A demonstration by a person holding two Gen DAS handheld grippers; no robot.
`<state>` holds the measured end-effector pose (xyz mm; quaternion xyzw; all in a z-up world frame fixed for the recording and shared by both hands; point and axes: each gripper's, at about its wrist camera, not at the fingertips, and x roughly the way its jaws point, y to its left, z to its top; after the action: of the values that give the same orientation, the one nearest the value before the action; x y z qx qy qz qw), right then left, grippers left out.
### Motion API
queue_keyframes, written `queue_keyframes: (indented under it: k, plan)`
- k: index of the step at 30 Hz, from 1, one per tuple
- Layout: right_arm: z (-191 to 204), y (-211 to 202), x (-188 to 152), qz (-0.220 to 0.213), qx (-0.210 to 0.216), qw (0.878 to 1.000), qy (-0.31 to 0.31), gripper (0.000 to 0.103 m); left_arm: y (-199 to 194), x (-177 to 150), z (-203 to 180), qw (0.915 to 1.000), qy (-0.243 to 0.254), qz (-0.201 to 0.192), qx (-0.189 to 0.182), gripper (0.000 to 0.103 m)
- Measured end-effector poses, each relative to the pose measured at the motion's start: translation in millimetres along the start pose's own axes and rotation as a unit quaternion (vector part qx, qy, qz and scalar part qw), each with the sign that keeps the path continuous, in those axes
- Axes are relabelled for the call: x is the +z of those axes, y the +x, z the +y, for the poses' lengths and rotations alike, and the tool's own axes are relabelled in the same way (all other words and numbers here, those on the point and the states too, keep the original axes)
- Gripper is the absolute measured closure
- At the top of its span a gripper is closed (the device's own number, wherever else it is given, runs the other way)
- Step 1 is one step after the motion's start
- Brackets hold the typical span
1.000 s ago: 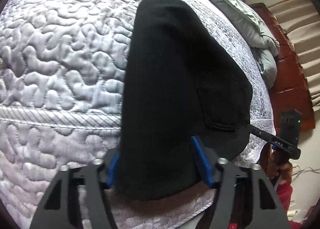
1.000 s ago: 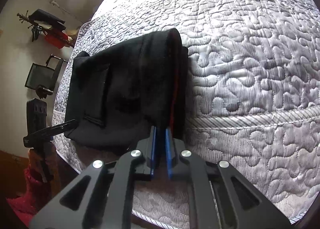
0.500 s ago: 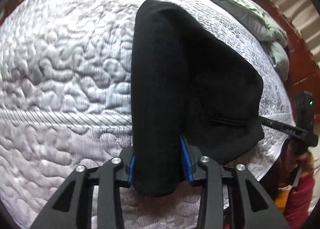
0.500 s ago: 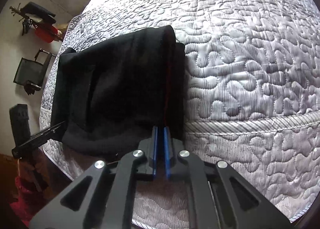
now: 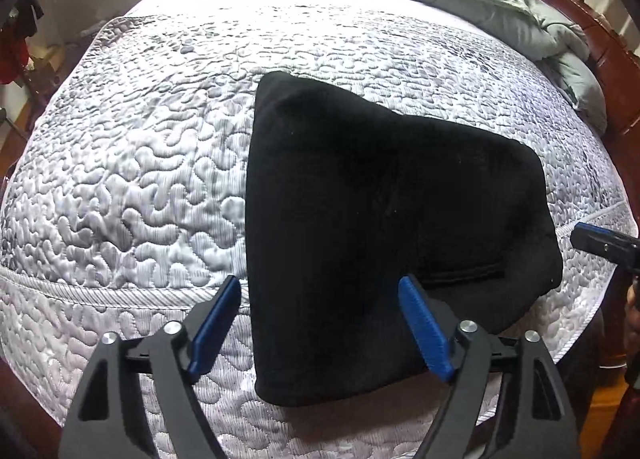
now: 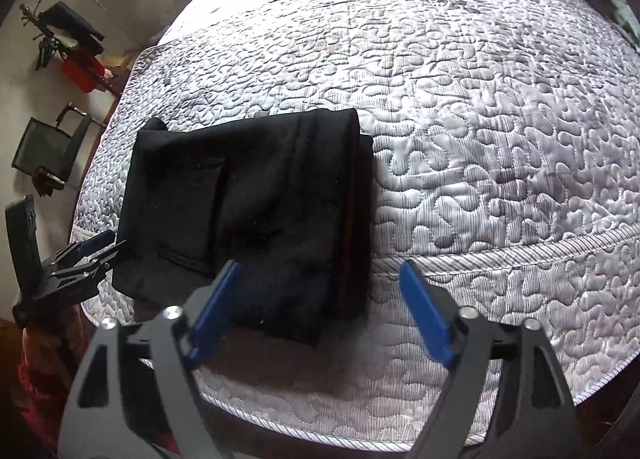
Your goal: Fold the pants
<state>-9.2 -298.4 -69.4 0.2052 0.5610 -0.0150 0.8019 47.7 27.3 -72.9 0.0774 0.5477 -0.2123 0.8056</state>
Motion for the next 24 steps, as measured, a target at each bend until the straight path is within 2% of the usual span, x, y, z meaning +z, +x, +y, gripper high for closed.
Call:
queue_keyframes:
  k: [3,7,16,19,24]
  plan:
    - [4,7,0,0.008,-0.006,1.0,0.001,0.02,6,5,-11,1.0,-0.002,0.003,0.004,0.018]
    - [5,22,1,0.024,-0.017,1.0,0.003,0.02,16,-2,-5,0.9999,-0.007,0.014,0.0,0.018]
    - [6,55,3,0.056,-0.047,0.997,-0.003,0.014,38,-1,-15,0.9994,0.009,0.03,0.016,0.014]
    - [7,69,3,0.069,-0.038,0.997,0.002,0.013,42,1,-16,0.9992,0.016,0.03,0.021,0.012]
    - [4,86,6,0.079,-0.027,0.996,0.021,0.004,48,3,-15,0.9991,0.015,0.033,0.021,0.008]
